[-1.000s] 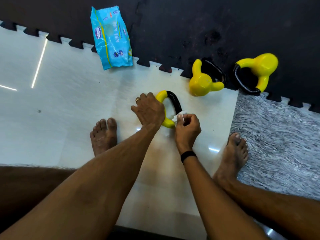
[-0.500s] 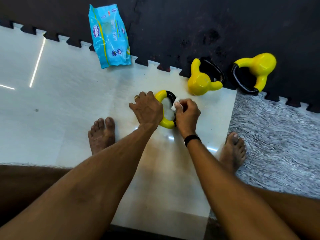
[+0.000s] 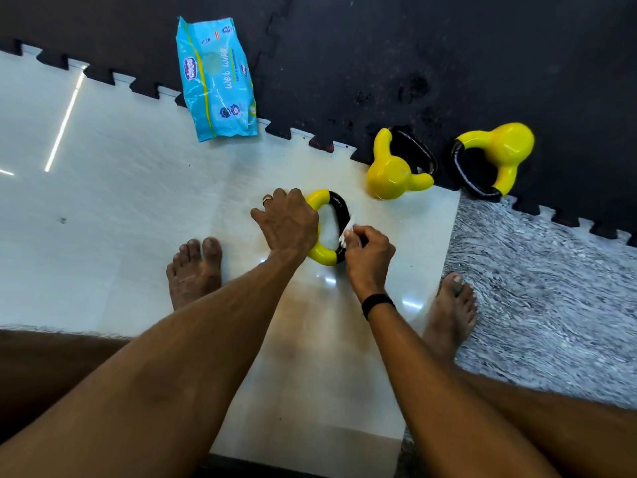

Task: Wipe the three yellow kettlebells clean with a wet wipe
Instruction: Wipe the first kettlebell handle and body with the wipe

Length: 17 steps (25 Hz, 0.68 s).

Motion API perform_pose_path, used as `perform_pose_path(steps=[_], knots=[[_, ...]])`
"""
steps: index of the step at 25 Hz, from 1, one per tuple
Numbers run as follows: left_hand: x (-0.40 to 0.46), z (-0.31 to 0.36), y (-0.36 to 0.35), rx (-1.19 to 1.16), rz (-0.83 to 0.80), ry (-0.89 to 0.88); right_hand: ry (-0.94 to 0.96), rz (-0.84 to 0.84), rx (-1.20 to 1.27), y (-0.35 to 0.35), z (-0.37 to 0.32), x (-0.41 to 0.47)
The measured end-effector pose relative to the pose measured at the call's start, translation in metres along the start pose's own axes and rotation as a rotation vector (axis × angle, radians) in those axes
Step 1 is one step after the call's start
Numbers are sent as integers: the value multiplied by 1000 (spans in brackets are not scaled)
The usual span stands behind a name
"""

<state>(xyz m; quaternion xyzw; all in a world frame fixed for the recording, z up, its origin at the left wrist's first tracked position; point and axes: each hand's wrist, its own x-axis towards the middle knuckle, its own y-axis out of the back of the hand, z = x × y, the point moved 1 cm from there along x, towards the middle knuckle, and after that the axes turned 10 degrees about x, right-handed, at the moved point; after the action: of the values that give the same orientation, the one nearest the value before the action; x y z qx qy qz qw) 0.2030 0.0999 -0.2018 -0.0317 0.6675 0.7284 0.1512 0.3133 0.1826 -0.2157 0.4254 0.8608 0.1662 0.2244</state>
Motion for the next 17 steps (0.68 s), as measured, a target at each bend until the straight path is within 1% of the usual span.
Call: perform_pose_path(steps=[2,5,7,9,14,17], knots=[[1,-2,0,-8,24,-33,61,-40,-14,-5,-10,12],[0,-4,0,-2,42,-102,193,-188,-46,-24,-31,50],[0,-3,3,-6,22,-96,231,-256,-70,-33,-36,60],[1,-2,5,-13,5,-65,216,-207,-61,-28,-28,52],[0,-2,0,-24,13,-39,-47,85,24,-4,6,-18],[0,-1,3,-29,25,-48,-116,136,82,-7,5,-59]])
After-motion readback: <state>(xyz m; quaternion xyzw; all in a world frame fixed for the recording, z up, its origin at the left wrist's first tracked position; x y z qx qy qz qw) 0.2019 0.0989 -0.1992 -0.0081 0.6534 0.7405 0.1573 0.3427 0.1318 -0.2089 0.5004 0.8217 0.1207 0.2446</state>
